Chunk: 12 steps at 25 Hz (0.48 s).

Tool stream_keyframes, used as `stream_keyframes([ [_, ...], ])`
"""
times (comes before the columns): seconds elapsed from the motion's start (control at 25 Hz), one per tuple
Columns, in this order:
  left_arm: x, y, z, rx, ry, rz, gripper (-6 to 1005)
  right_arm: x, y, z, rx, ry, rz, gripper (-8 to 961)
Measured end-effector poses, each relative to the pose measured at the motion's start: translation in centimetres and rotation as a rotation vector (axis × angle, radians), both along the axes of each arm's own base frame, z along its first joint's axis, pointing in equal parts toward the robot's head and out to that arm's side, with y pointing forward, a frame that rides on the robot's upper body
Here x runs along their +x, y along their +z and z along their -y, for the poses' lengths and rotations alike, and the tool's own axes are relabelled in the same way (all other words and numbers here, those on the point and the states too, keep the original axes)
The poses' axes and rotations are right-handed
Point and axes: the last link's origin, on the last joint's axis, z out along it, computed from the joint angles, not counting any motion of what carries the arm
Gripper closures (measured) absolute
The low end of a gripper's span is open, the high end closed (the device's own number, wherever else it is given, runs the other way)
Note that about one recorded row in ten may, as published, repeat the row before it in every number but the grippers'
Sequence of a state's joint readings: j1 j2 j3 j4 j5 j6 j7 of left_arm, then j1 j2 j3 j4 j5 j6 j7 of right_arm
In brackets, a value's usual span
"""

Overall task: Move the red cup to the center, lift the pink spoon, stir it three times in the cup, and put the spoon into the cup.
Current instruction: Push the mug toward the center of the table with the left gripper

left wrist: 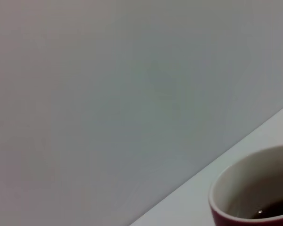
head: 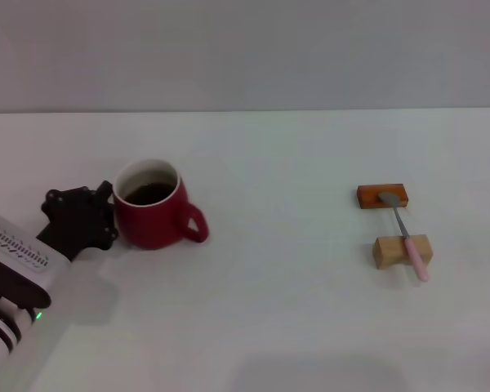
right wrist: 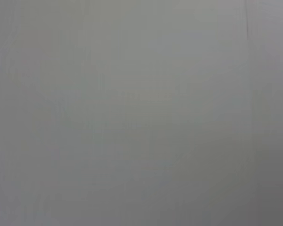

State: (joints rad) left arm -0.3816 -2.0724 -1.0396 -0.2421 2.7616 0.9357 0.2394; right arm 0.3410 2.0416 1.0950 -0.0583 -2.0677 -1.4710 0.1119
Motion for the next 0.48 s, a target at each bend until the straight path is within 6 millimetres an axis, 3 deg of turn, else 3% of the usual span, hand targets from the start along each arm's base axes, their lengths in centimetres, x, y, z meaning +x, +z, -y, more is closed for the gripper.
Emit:
stream_keyframes([
  [0.48, 1.12, -0.43, -0.31, -0.017, -0.036, 0.023, 958, -0.02, 0.0, -0.06, 0.002, 0.0, -0.003, 378],
])
